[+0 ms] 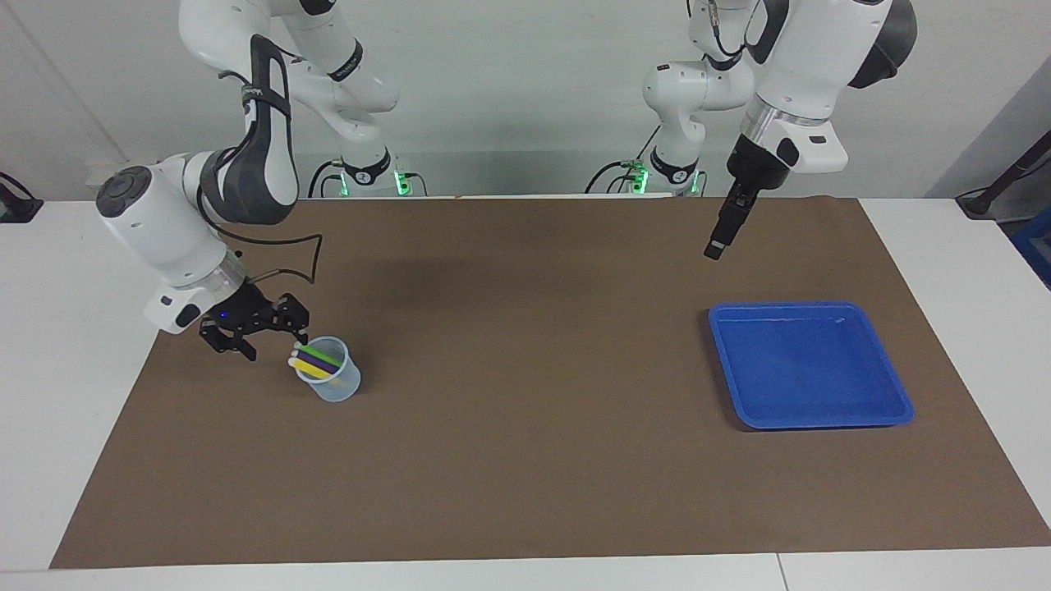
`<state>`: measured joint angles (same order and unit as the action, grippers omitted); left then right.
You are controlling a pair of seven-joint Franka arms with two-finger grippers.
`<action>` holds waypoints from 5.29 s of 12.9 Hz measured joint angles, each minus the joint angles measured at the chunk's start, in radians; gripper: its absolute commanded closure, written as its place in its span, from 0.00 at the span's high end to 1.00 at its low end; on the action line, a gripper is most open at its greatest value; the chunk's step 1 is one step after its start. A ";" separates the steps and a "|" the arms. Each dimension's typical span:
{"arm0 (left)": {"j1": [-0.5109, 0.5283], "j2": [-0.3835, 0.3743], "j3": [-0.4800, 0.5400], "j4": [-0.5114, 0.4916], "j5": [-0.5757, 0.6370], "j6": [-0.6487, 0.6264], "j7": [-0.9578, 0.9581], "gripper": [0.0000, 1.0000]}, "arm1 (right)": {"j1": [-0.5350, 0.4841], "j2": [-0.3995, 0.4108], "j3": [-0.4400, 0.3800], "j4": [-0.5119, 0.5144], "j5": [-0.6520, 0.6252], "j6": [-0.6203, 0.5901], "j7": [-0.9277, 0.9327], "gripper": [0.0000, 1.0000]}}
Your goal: Right arm passes pens to left for tray arrangement
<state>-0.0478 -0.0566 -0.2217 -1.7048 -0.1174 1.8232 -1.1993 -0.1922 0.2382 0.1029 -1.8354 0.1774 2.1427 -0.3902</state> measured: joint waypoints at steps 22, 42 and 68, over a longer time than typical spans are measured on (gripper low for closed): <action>-0.002 0.000 -0.062 0.000 -0.003 0.032 -0.197 1.00 | 0.028 0.046 0.006 0.003 0.001 0.066 0.001 0.35; -0.004 0.000 -0.112 -0.005 -0.004 0.028 -0.322 1.00 | 0.024 0.046 0.003 0.001 0.002 0.029 0.003 0.34; -0.028 -0.030 -0.113 -0.052 -0.010 -0.026 -0.322 1.00 | 0.030 -0.142 0.021 0.178 0.155 -0.380 0.163 0.07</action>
<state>-0.0760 -0.0863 -0.3350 -1.7568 -0.1269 1.7976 -1.5213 -0.1620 0.0965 0.1243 -1.6571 0.3326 1.7627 -0.2274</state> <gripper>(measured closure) 0.000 0.811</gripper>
